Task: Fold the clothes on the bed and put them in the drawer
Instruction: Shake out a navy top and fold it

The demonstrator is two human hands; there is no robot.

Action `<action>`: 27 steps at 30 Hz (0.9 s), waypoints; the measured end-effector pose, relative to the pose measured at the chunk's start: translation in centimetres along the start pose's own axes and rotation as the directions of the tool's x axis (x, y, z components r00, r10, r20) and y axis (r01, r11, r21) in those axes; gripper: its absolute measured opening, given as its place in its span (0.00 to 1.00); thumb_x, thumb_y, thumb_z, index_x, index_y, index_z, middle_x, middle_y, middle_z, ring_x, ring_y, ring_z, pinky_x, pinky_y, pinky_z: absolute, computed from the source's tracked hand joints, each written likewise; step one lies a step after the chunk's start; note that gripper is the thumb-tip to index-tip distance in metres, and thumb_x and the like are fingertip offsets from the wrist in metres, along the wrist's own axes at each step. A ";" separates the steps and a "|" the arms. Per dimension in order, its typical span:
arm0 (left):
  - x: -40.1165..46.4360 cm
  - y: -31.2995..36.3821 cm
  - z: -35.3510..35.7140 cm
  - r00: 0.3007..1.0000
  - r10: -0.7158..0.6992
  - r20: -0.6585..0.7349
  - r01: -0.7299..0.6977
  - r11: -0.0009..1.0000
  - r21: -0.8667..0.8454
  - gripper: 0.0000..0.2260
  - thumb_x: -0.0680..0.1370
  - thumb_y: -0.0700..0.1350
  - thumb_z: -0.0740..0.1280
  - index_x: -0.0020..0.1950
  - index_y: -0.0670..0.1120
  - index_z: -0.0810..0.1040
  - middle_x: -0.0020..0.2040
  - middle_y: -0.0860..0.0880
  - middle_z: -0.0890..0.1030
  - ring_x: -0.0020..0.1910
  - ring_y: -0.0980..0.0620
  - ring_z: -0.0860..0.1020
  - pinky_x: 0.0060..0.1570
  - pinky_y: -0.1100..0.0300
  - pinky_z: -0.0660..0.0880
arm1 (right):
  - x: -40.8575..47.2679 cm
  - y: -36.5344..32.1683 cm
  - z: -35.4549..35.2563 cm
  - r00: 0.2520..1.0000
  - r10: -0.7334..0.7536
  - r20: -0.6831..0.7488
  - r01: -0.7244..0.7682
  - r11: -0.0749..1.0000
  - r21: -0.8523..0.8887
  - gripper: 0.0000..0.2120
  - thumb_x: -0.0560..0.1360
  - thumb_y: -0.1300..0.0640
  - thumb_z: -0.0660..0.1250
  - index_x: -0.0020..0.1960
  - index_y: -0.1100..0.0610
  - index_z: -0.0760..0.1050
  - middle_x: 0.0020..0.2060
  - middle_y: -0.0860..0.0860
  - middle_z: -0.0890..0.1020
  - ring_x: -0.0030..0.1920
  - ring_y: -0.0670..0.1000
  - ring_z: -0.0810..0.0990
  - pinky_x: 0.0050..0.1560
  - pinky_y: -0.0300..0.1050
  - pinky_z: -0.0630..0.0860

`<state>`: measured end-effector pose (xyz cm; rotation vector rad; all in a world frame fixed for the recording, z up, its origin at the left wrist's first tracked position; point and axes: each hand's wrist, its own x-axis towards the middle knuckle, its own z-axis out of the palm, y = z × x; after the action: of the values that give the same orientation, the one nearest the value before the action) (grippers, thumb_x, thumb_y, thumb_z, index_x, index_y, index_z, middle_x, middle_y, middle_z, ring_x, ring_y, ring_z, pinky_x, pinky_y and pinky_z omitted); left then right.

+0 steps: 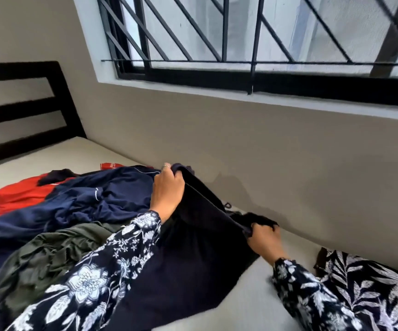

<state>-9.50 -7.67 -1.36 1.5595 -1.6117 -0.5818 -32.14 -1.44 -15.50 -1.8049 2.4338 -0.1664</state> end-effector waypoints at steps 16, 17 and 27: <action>4.1 9.0 -20.5 0.986 -0.118 -0.119 0.016 0.773 -0.634 0.08 0.75 0.35 0.60 0.39 0.44 0.74 0.40 0.46 0.77 0.39 0.51 0.77 0.29 0.59 0.78 | -2.4 -7.2 -30.7 0.769 -0.272 -0.578 -0.028 0.890 -0.456 0.15 0.77 0.59 0.56 0.60 0.50 0.73 0.41 0.53 0.82 0.54 0.58 0.80 0.62 0.78 0.33; 4.1 10.1 -21.8 0.985 -0.092 -0.144 -0.018 0.782 -0.623 0.07 0.75 0.35 0.63 0.38 0.44 0.74 0.39 0.47 0.77 0.39 0.52 0.78 0.29 0.60 0.78 | -2.4 -7.9 -32.3 0.752 -0.285 -0.594 -0.010 0.897 -0.443 0.15 0.78 0.56 0.56 0.63 0.48 0.73 0.44 0.54 0.82 0.56 0.59 0.79 0.61 0.78 0.32; 2.9 20.9 -34.9 0.857 0.134 -0.498 -0.428 0.723 -0.542 0.07 0.75 0.38 0.70 0.41 0.43 0.73 0.46 0.49 0.76 0.49 0.52 0.79 0.37 0.61 0.81 | -7.2 -11.9 -51.0 0.492 -0.373 -0.787 -0.039 0.894 -0.447 0.22 0.79 0.37 0.52 0.55 0.46 0.80 0.61 0.48 0.79 0.70 0.52 0.67 0.64 0.76 0.32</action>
<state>5.89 -0.67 35.73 0.8141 -1.1080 -0.4955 -26.48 3.20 36.90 -2.6527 3.0690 -0.8403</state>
